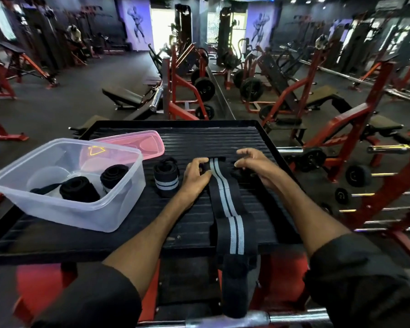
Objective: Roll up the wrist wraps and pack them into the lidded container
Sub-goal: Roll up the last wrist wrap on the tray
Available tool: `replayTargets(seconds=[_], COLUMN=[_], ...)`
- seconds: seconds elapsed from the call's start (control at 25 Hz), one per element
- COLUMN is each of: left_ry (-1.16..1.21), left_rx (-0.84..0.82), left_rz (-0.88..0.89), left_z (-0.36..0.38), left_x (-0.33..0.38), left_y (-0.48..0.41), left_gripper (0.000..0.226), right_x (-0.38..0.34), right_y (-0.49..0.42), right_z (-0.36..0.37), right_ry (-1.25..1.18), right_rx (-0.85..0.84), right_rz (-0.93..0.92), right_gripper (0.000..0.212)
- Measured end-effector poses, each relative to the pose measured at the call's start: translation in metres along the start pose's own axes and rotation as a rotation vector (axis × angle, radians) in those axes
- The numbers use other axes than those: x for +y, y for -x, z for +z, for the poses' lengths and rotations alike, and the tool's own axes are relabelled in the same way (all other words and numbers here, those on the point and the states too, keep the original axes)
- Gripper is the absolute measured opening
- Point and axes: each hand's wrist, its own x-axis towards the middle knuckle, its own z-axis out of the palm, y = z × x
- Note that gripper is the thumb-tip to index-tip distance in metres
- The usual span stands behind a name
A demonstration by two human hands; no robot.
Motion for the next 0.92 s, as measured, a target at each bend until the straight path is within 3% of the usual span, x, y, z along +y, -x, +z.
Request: replayTargets(seconds=[0.08,0.24,0.36,0.44,0.52,0.64,0.76,0.92], left_ry=[0.0,0.106,0.28,0.323,0.233,-0.151,-0.292,-0.211], left_rx=[0.036,0.056,0.074,0.095,-0.005,-0.254,-0.232,-0.136], left_rz=[0.051,0.028,-0.021,-0.078,-0.106,0.021,0.134,0.24], left_z=[0.001,-0.003,-0.005,-0.005,-0.006,-0.011,-0.008,-0.007], left_x=[-0.003,-0.006,0.0,0.011,0.016,0.006,-0.006,-0.006], left_y=[0.0,-0.002,0.0,-0.003,-0.012,-0.021,-0.023,-0.02], left_gripper=[0.033,0.031,0.035,0.037,0.035,0.027,0.033,0.033], right_x=[-0.007,-0.006,0.004,0.008,0.006,0.009,0.018,0.008], right_y=[-0.023,-0.046,-0.047,-0.042,-0.032,-0.02,-0.015,-0.007], right_z=[0.014,0.035,0.036,0.03,0.024,0.019,0.013,-0.002], right_ry=[0.057,0.42,0.407,0.366,0.417,0.514,0.444,-0.073], right_rx=[0.016,-0.021,0.035,0.088,0.118,0.096,-0.018,-0.318], right_rz=[-0.035,-0.124,-0.288,-0.406,-0.561,-0.728,-0.652,-0.198], right_gripper=[0.052,0.052,0.029,0.034,0.034,0.029,0.033,0.032])
